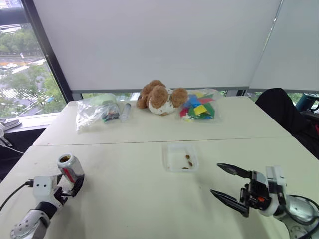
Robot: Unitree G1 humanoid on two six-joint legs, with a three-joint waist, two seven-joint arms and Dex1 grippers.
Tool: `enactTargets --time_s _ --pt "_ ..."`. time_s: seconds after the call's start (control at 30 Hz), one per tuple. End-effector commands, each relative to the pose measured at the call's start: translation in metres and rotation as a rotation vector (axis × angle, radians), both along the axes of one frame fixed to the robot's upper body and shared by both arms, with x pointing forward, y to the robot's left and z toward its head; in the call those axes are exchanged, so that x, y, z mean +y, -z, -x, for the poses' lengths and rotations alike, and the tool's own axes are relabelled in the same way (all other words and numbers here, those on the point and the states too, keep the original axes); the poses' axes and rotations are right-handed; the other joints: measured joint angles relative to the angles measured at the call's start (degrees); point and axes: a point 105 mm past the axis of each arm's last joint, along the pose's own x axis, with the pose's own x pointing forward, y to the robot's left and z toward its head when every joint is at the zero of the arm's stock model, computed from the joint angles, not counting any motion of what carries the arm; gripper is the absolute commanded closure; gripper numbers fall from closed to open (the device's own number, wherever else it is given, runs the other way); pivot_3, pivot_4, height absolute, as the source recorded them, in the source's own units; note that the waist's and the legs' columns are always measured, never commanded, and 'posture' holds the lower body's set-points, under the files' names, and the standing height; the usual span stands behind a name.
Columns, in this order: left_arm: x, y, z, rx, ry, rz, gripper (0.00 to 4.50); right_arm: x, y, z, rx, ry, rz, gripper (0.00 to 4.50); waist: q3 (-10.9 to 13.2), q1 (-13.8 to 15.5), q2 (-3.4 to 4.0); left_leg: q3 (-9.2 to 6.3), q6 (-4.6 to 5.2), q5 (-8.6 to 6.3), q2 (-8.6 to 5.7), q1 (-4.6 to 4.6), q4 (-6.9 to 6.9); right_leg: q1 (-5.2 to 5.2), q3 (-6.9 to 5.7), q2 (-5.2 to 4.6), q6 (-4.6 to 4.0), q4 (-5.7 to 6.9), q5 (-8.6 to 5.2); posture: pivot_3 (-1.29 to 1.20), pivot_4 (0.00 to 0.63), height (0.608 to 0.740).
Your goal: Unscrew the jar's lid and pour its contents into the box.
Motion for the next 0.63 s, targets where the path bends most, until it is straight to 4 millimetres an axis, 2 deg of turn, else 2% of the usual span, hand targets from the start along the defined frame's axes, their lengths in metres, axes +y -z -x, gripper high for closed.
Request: enactTargets --time_s 0.03,0.17,0.23,0.4,0.5,0.63 --pt "0.012 -0.019 0.013 -0.002 0.063 -0.107 0.03 -0.009 -0.013 0.008 -0.049 0.031 0.026 0.00 0.0 0.0 0.00 0.00 0.00 0.00 0.01 0.00 -0.01 0.00 0.00 0.00 0.00 -0.01 -0.01 0.00 0.150 0.740" --pt "0.024 -0.011 0.039 0.108 0.170 -0.260 0.03 -0.019 -0.011 0.015 -0.038 0.033 0.082 0.00 0.0 -0.1 0.00 0.02 0.00 -0.01 0.04 -0.03 -0.07 -0.05 0.01 -0.01 -0.05 -0.06 -0.03 0.00 0.150 0.740" --pt "0.026 -0.017 0.056 0.142 0.243 -0.309 0.03 -0.028 -0.013 0.020 -0.034 0.023 0.139 0.00 0.0 -0.1 0.01 0.06 0.00 -0.02 0.06 -0.04 -0.10 -0.06 0.02 -0.04 -0.24 -0.10 -0.15 0.00 0.150 0.740" --pt "-0.005 -0.030 0.100 0.223 0.574 -0.497 0.03 -0.052 -0.025 0.022 -0.014 0.010 0.241 0.00 0.0 0.0 -0.13 0.10 0.02 -0.07 0.09 -0.18 -0.12 -0.13 0.07 -0.13 -0.27 -0.27 -0.17 0.00 0.150 0.740" --pt "-0.013 -0.038 0.110 0.236 0.621 -0.492 0.03 -0.059 -0.028 0.021 -0.003 -0.045 0.307 0.00 0.0 0.1 -0.09 0.13 -0.15 -0.18 0.15 -0.21 -0.12 -0.07 0.09 -0.31 -0.26 -0.35 -0.21 0.00 0.150 0.740" --pt "-0.014 -0.041 0.114 0.243 0.639 -0.481 0.03 -0.070 -0.032 0.016 0.008 -0.053 0.325 0.00 0.0 0.0 -0.07 0.19 -0.13 -0.19 0.23 -0.24 -0.13 -0.07 -0.02 -0.34 -0.12 -0.36 -0.38 0.00 0.150 0.740"
